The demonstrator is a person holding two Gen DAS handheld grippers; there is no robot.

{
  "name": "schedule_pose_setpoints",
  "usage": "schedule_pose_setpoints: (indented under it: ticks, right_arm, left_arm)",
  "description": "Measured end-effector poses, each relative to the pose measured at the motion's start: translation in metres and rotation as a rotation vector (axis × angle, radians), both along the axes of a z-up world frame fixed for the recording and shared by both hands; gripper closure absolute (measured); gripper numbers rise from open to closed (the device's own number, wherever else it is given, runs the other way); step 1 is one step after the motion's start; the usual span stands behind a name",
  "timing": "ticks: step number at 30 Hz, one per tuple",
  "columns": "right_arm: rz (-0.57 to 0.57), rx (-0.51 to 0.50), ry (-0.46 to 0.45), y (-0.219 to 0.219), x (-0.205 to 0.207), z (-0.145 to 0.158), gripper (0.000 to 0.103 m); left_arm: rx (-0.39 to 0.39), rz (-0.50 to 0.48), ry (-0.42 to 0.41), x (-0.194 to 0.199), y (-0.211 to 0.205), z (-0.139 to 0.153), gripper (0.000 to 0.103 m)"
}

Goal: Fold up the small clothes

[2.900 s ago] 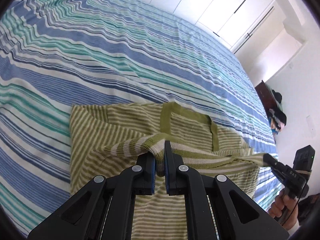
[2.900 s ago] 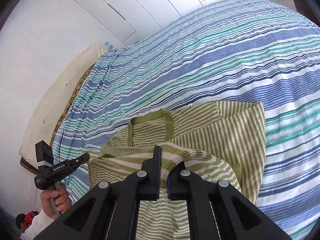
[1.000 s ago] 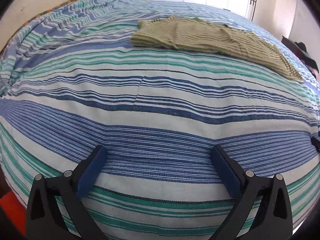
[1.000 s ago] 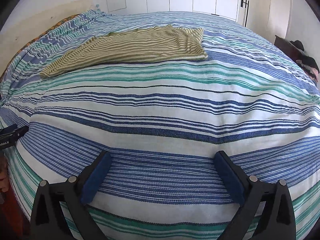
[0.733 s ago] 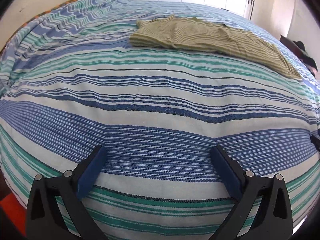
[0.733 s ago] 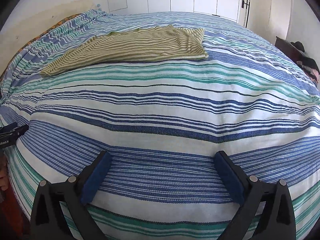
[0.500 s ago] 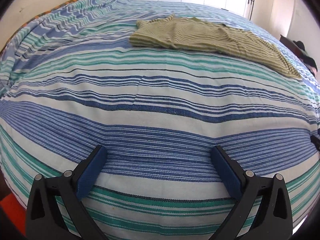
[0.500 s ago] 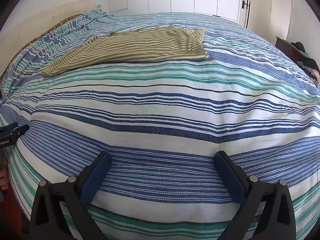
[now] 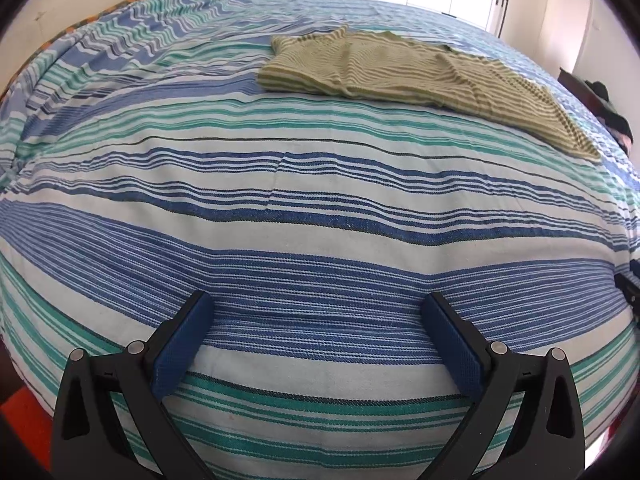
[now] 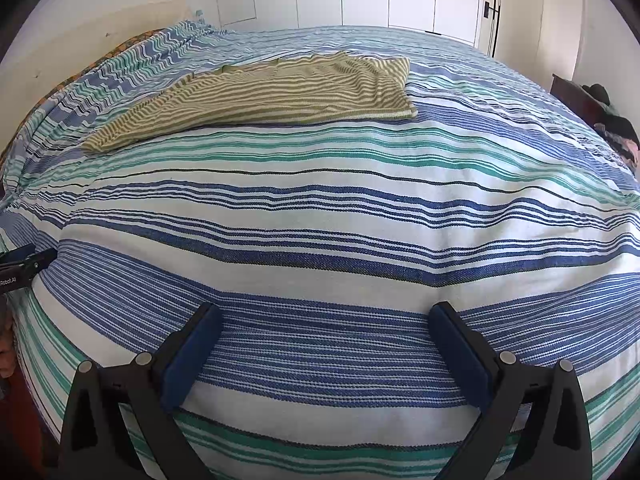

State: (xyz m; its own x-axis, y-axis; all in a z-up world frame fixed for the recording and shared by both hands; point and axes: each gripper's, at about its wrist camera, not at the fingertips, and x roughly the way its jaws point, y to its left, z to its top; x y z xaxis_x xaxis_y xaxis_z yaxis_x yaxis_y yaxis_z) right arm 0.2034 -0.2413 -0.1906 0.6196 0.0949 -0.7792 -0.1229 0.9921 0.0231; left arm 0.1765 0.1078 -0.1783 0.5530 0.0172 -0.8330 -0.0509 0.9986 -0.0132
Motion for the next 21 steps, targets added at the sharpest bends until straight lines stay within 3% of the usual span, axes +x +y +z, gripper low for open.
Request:
schedule_pose_setpoints:
  ticks: [2, 5, 8, 11, 12, 15, 18, 21]
  right_arm:
    - [0.0, 0.001, 0.0, 0.0, 0.0, 0.0, 0.001]
    - [0.002, 0.003, 0.003, 0.0, 0.001, 0.0, 0.001]
    - [0.002, 0.001, 0.0, 0.0, 0.001, 0.0, 0.001]
    - [0.002, -0.002, -0.005, 0.0, 0.001, 0.0, 0.0]
    - [0.002, -0.005, -0.004, 0.001, 0.002, 0.0, 0.0]
    - [0.002, -0.009, 0.001, 0.002, 0.003, 0.0, 0.0]
    - [0.003, -0.01, 0.001, 0.001, 0.004, 0.0, 0.0]
    - [0.003, -0.01, 0.0, 0.001, 0.004, 0.0, 0.0]
  left_arm:
    - [-0.009, -0.016, 0.033, 0.003, 0.002, 0.014, 0.002]
    - [-0.102, -0.042, -0.028, 0.017, 0.025, 0.051, 0.002]
    - [-0.281, 0.018, -0.068, 0.068, 0.07, 0.086, 0.002]
    - [-0.486, 0.055, 0.025, 0.143, 0.103, 0.083, 0.002]
    - [-0.484, 0.062, 0.067, 0.169, 0.106, 0.076, 0.004]
    - [-0.38, 0.076, 0.114, 0.231, 0.1, 0.054, 0.011]
    - [-0.438, 0.084, 0.172, 0.274, 0.095, 0.025, 0.022]
    - [-0.476, 0.102, 0.173, 0.294, 0.093, 0.007, 0.032]
